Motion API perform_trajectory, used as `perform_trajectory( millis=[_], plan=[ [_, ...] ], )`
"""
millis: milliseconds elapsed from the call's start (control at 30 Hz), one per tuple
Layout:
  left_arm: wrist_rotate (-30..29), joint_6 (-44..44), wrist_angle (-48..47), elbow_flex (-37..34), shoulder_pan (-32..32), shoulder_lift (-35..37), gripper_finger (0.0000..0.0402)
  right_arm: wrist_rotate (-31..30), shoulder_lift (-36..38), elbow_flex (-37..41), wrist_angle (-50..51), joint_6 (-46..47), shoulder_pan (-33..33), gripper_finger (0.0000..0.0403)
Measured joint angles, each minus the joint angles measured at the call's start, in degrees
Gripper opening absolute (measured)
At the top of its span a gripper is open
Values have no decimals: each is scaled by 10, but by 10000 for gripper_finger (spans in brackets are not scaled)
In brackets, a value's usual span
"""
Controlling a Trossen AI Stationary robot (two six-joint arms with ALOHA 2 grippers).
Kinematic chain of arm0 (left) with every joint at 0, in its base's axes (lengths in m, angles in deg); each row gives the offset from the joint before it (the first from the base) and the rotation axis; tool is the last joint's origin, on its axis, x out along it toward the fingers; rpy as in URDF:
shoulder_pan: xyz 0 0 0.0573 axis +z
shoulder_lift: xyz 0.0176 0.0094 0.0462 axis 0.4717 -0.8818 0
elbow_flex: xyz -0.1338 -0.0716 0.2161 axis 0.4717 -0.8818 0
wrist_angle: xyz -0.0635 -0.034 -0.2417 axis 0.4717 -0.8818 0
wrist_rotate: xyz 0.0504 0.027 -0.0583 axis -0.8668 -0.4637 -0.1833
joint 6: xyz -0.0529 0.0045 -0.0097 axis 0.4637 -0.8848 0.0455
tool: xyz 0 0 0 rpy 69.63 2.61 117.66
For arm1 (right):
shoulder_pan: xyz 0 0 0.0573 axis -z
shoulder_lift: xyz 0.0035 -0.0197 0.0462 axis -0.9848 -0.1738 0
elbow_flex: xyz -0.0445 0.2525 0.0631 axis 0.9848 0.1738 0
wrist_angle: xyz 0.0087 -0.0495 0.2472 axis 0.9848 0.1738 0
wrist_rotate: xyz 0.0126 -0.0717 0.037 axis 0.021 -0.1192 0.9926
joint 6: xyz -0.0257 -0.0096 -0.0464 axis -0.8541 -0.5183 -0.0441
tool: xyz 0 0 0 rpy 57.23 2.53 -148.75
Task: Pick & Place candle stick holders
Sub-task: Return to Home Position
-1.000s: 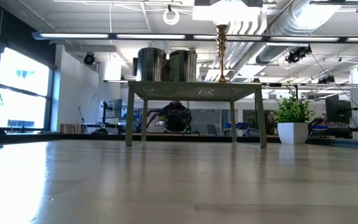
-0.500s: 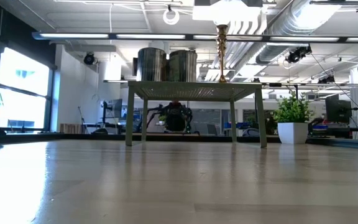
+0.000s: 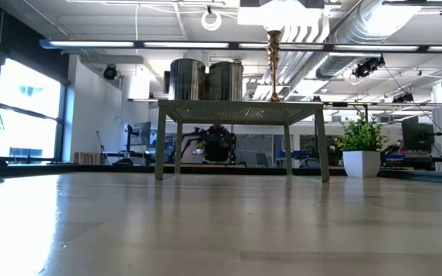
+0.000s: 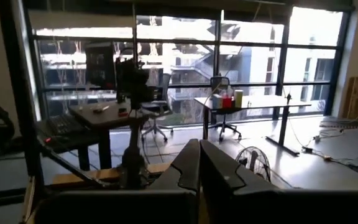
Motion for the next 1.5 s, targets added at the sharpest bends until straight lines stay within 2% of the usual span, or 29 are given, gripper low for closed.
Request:
perform_trajectory(
  millis=[100, 300, 400, 533, 633, 733, 833, 933, 1033, 1133, 1267, 1500],
  plan=[
    [-47, 10, -37, 0, 0, 34, 0, 7, 58, 10, 4, -12, 0, 1],
    [-49, 33, -66, -14, 0, 105, 0, 22, 169, 67, 41, -11, 0, 1],
    [-61, 46, -72, -48, 0, 144, 0, 46, 229, 114, 54, -6, 0, 0],
    [-78, 45, -62, -112, 0, 186, 0, 48, 312, 174, 56, -2, 0, 0],
    [-73, 44, -73, -137, 0, 181, 0, 29, 298, 182, 80, 3, -3, 0],
    [-28, 18, -11, -173, -7, 184, 0, 93, 299, 193, 39, -15, -15, 0],
    [-16, -7, 3, -196, -25, 182, 0, 116, 312, 220, 13, -28, -21, 0],
    [-10, -1, 34, -219, -38, 185, 0, 108, 310, 251, 9, -14, -24, 0],
    [2, -1, 53, -256, -50, 182, 0, 129, 312, 290, 0, 3, -27, 0],
    [35, -1, 91, -290, -49, 183, 0, 170, 312, 342, -49, 4, -26, 0],
    [68, -9, 190, -316, -49, 180, 0, 242, 312, 419, -160, -25, -27, 0],
    [100, 15, 276, -407, -49, 180, 0, 255, 312, 503, -225, -9, -19, 0]
  ],
)
